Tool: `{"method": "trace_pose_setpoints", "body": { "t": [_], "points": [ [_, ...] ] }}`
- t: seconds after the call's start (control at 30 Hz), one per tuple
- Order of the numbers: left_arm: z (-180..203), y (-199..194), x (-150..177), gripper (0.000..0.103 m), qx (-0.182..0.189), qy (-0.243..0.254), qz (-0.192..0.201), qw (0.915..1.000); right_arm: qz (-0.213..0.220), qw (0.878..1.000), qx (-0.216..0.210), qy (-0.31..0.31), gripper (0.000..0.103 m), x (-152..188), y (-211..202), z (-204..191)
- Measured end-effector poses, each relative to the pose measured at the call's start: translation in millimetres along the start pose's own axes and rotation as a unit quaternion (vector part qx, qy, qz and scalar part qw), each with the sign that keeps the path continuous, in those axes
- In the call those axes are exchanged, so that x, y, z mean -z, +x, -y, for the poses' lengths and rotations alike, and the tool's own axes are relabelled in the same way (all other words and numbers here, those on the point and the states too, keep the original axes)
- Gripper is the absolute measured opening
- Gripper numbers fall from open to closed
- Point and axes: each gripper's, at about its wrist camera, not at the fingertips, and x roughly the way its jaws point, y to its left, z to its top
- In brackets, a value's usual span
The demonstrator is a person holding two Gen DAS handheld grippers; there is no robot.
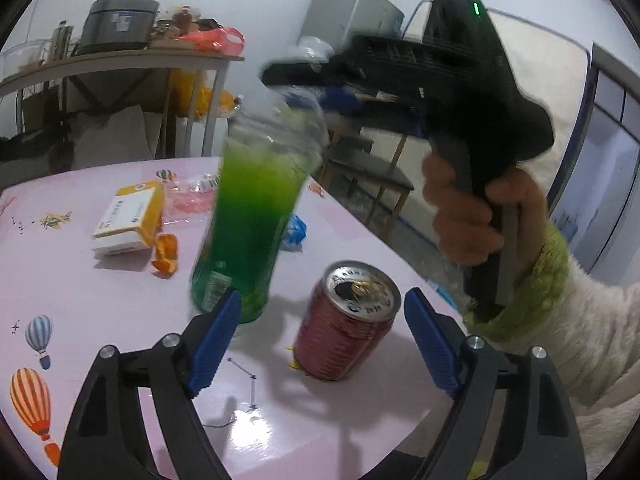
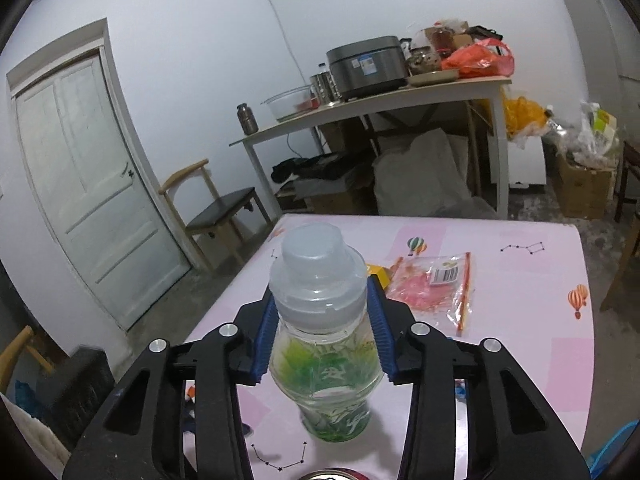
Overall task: Collect trash
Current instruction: 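Pass the green bottle from the left tool into the right tool, then close the left tool on the red can while the right tool holds the bottle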
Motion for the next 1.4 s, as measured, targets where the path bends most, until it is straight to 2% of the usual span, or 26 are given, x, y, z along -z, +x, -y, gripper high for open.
{"method": "trace_pose_setpoints", "body": {
  "t": [0.3, 0.53, 0.7, 0.93, 1.2, 1.4],
  "points": [
    [27.2, 28.6, 7.7, 0.084, -0.052, 0.053, -0.012, 0.9972, 0.017, 1.000, 0.018, -0.011, 0.038, 3.6, -6.9, 0.7],
    [20.6, 36.7, 5.5, 0.084, -0.049, 0.028, -0.011, 0.9983, 0.052, 0.997, 0.048, -0.037, 0.037, 0.3, -24.7, -5.3],
    [23.0, 43.0, 5.6, 0.084, -0.047, 0.029, -0.022, 0.9982, 0.077, 0.991, 0.090, -0.058, 0.037, 0.6, -46.0, -6.1],
    [23.8, 55.4, 3.4, 0.084, -0.036, 0.017, -0.030, 0.9988, 0.085, 0.983, 0.152, -0.066, 0.037, 13.8, -74.5, 2.7],
    [26.1, 71.2, 4.9, 0.084, -0.052, 0.010, -0.051, 0.9973, 0.082, 0.976, 0.201, -0.034, 0.037, 32.2, -102.9, 22.1],
    [27.6, 77.3, 5.3, 0.071, -0.057, 0.003, -0.062, 0.9964, 0.074, 0.973, 0.218, -0.010, 0.038, 45.4, -111.5, 29.8]
  ]
}}
